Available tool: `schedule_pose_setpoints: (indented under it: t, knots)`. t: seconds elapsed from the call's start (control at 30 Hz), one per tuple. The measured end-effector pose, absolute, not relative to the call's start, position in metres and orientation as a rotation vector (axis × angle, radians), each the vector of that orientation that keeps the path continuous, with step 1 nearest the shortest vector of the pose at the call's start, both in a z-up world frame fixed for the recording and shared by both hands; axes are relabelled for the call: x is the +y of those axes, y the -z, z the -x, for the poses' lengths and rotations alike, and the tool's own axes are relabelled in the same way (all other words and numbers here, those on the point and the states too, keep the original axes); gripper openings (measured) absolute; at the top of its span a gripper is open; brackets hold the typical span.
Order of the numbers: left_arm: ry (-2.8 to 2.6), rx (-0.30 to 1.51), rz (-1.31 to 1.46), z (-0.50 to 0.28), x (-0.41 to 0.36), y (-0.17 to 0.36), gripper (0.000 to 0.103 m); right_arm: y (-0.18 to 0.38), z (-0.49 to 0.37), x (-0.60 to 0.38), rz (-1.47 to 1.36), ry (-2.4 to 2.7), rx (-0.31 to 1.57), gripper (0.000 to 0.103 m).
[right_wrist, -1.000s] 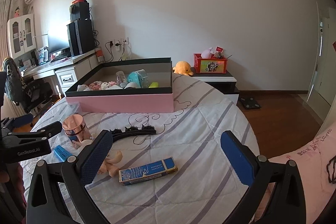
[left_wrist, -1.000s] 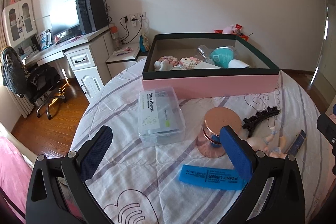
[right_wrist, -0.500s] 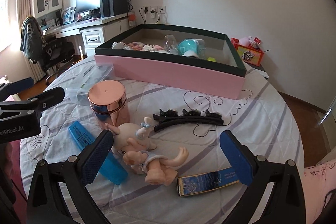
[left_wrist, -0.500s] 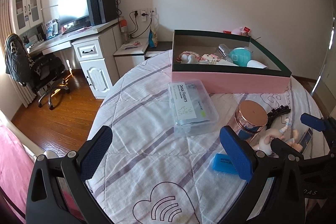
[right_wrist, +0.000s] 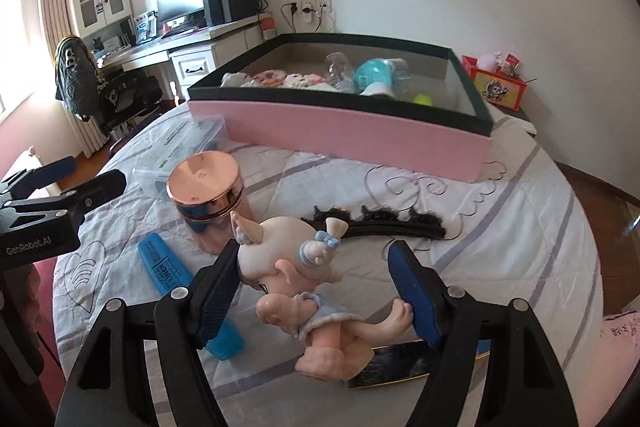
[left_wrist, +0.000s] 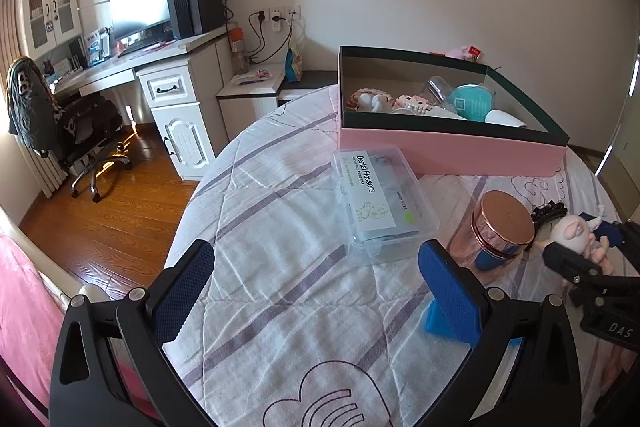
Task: Organize rigid objects
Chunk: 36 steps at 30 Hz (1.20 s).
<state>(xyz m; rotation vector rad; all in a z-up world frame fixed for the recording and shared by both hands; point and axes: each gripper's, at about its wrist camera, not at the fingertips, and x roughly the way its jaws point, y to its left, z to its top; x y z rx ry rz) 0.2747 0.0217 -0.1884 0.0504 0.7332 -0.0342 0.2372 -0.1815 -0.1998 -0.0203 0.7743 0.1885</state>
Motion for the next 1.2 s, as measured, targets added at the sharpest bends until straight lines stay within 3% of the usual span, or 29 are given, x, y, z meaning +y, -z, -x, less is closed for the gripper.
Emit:
schedule_pose_setpoints:
  t: [0.6,0.67,0.73,0.77,0.93,1.2]
  knots:
    - [0.061,0.896,-0.156,-0.344,-0.022,0.220,0.102,0.199,-0.268,-0.211,-0.024,-0.171,0.763,0.075]
    - [0.096,0.905,-0.119,-0.347,-0.018,0.220,0.090,0.201,-0.271,-0.213,-0.034,-0.174,0.766,0.075]
    - [0.111,0.901,-0.099,-0.348,-0.016,0.219,0.068,0.202,-0.272,-0.214,-0.039,-0.174,0.768,0.075]
    - [0.111,0.900,-0.100,-0.349,-0.016,0.219,0.063,0.203,-0.272,-0.214,-0.041,-0.175,0.768,0.075]
    - [0.121,0.852,-0.088,-0.343,-0.014,0.212,0.061,0.202,-0.270,-0.215,-0.042,-0.168,0.761,0.075]
    - [0.105,0.613,-0.031,-0.283,-0.004,0.168,0.061,0.179,-0.244,-0.214,-0.030,-0.113,0.653,0.075]
